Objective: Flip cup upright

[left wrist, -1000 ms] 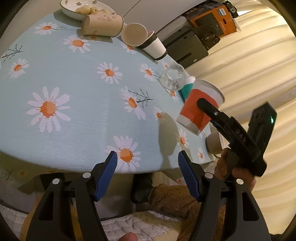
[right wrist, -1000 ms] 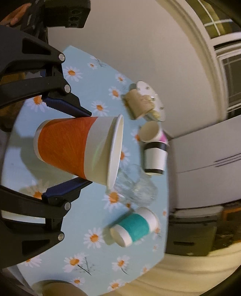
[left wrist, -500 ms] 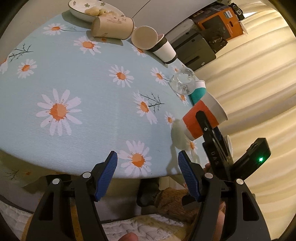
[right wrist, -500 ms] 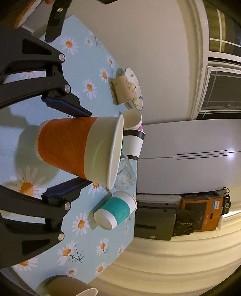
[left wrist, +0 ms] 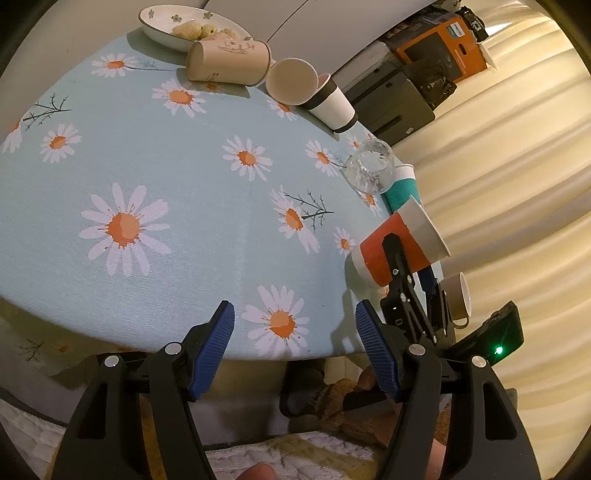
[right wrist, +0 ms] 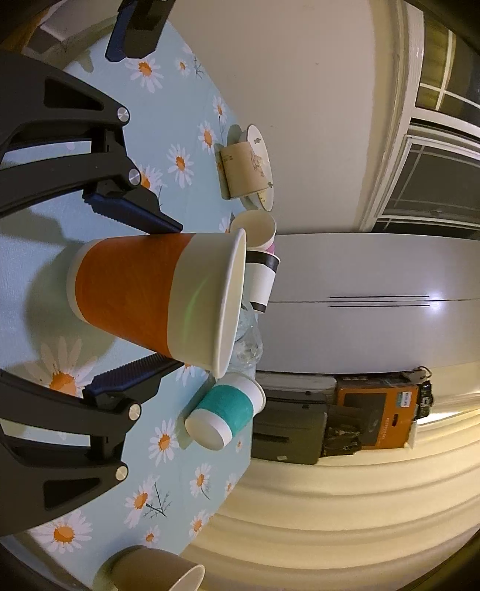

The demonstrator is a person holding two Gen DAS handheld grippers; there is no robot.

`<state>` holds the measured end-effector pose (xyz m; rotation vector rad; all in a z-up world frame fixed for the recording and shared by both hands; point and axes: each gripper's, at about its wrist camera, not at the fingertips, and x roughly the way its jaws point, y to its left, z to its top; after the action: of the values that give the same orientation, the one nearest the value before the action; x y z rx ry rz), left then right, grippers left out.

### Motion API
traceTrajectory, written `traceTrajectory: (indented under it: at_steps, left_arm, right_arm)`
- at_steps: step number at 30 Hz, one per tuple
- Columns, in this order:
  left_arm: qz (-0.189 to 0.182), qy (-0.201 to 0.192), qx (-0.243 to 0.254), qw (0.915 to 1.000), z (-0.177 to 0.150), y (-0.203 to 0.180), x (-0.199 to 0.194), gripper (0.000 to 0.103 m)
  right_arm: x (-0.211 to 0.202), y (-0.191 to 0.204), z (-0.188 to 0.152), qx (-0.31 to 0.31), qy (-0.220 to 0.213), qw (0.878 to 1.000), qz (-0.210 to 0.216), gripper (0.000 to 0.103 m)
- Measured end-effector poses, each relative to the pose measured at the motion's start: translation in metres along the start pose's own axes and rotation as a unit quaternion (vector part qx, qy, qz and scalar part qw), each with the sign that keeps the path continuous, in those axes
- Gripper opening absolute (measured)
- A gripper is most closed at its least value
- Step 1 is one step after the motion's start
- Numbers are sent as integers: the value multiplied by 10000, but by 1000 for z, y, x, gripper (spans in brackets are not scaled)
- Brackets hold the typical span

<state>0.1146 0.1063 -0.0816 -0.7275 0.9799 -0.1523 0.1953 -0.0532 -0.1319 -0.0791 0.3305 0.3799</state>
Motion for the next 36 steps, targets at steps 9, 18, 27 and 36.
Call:
traceTrajectory:
  at_steps: [9,18,27,36]
  left_arm:
    - [78,-6,13,10000,-1,0,1,66]
    - [113,-19,51,9999,0,-1,2,66]
    - [215,-106,79,9997,-2,0,-2,66]
    - [374,-440,271,9980,-6,-5,-13,67]
  right_arm:
    - [0,5,-9,-9,230,9997,46,66]
    - [-5,2,-4,115,268,9995,72,81]
    - [-25,-5,10,222,229,9994,131,88]
    - [-66,-23,31,432,86,9989,154,95]
